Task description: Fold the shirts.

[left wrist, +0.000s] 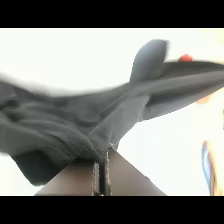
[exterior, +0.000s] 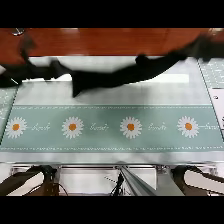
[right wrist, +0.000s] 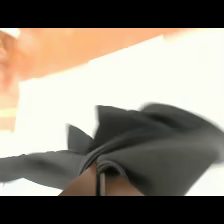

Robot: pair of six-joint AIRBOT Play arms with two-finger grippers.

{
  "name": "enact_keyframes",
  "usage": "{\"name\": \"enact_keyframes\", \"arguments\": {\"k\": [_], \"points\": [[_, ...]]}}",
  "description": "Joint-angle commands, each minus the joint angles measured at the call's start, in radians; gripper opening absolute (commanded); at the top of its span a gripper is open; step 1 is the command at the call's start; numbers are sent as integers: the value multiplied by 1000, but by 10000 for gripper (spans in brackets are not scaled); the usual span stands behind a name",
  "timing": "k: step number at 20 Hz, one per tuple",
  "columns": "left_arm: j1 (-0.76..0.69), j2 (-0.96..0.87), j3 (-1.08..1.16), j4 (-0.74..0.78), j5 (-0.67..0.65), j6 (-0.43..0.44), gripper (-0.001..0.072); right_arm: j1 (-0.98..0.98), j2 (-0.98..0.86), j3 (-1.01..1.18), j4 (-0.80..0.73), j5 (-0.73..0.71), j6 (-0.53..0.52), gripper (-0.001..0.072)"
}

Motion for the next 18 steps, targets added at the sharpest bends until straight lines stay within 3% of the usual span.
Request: {"name": "enact_keyframes", "arguments": {"k": [1,3,7,10,15,18], "points": [[92,58,428,-1,-1,-58,26,0,30,456,-59,97,76,22],[162,95,615,49,-7,-98,26,0,141,496,-105,92,76,22],[288,227,814,235,-46,-135,26,0,431,436,-342,97,66,23],[315,368,815,316,-85,-134,26,0,606,414,-479,126,66,23],[314,543,810,450,-255,-134,26,0,751,414,-494,238,89,23],[298,606,764,537,-265,-146,26,0,776,408,-525,303,109,23]]}}
